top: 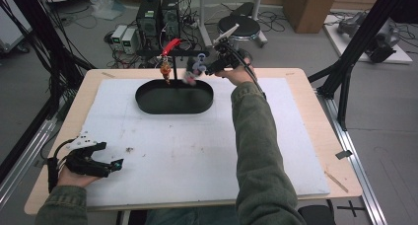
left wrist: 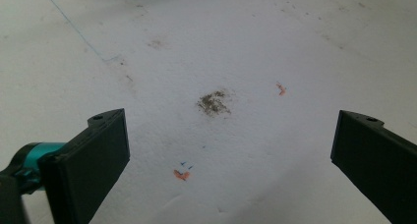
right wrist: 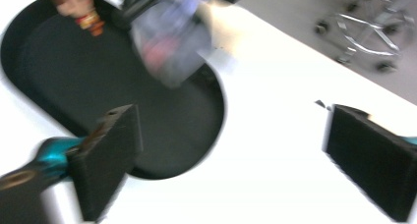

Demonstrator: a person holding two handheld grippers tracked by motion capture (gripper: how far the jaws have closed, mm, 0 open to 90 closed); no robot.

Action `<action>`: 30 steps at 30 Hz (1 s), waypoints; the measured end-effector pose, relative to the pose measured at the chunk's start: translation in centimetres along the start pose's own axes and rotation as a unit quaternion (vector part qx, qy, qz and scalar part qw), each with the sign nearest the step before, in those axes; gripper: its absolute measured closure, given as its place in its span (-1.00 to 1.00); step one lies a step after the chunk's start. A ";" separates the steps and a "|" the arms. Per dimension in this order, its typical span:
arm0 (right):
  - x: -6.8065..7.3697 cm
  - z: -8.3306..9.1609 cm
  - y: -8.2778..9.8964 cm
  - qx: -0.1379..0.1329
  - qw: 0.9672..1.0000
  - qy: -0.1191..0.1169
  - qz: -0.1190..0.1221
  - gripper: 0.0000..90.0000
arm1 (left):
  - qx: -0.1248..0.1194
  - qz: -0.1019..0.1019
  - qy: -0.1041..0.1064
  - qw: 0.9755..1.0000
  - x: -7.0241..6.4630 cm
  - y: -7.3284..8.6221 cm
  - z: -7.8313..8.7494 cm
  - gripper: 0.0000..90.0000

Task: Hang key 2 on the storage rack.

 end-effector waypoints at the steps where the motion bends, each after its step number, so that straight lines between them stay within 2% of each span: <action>1: 0.0 0.0 0.0 0.000 1.000 0.000 0.000 -0.99 | 0.000 0.000 0.000 1.000 0.0 0.0 0.0 -0.96; 2: 0.8 -0.2 0.3 0.000 1.000 -0.017 0.021 -0.99 | 0.000 0.000 0.000 1.000 0.0 0.0 0.0 -0.96; 5: 2.0 -0.4 0.5 -0.008 0.998 -0.017 0.068 -0.99 | 0.000 0.000 -0.001 1.000 0.0 0.0 0.0 -0.96; 9: 2.8 -0.2 0.5 -0.023 0.996 -0.030 0.080 -0.99 | -0.001 0.001 -0.004 1.000 0.1 0.0 0.1 -0.96; 11: 3.1 0.3 0.8 -0.043 0.995 -0.067 0.056 -0.99 | 0.000 0.001 -0.007 1.000 0.2 0.1 0.1 -0.96; 12: 3.1 0.6 0.9 -0.045 0.995 -0.078 0.049 -0.99 | -0.001 0.002 -0.009 1.000 0.3 0.1 0.1 -0.96; 15: 3.2 1.3 1.3 -0.040 0.995 -0.074 0.055 -0.99 | -0.003 -0.001 -0.009 1.000 0.2 0.0 0.1 -0.96; 17: 3.2 2.0 1.6 -0.045 0.994 -0.080 0.051 -0.99 | -0.003 -0.001 -0.009 1.000 0.2 0.0 0.1 -0.96; 20: 3.2 2.9 2.1 -0.055 0.994 -0.075 0.048 -0.99 | -0.005 0.001 -0.008 1.000 0.1 0.0 0.1 -0.96; 22: 3.2 3.6 2.6 -0.066 0.993 -0.083 0.048 -0.99 | -0.004 0.000 -0.008 1.000 0.1 0.0 0.1 -0.96; 25: 2.9 4.4 3.4 -0.083 0.991 -0.096 0.035 -0.99 | -0.003 0.002 -0.008 1.000 0.1 0.1 0.1 -0.96; 28: 2.4 4.8 4.3 -0.078 0.993 -0.086 0.031 -0.99 | -0.001 0.001 -0.008 1.000 0.2 0.1 0.1 -0.96; 29: 2.2 5.0 4.6 -0.085 0.993 -0.079 0.037 -0.99 | 0.000 0.000 -0.008 1.000 0.2 0.1 0.1 -0.96; 30: 1.9 5.4 5.4 -0.098 0.992 -0.079 0.029 -0.99 | -0.001 0.001 -0.007 1.000 0.1 0.1 0.1 -0.96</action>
Point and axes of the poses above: each handheld gripper's, and its own axes: z roughly backward along the jaws, y roughly out of its underside, x roughly to its left, the point moved 6 cm from there along -z, roughly forward along the jaws, and after that the axes turned 6 degrees about x, right-handed, at the moved point
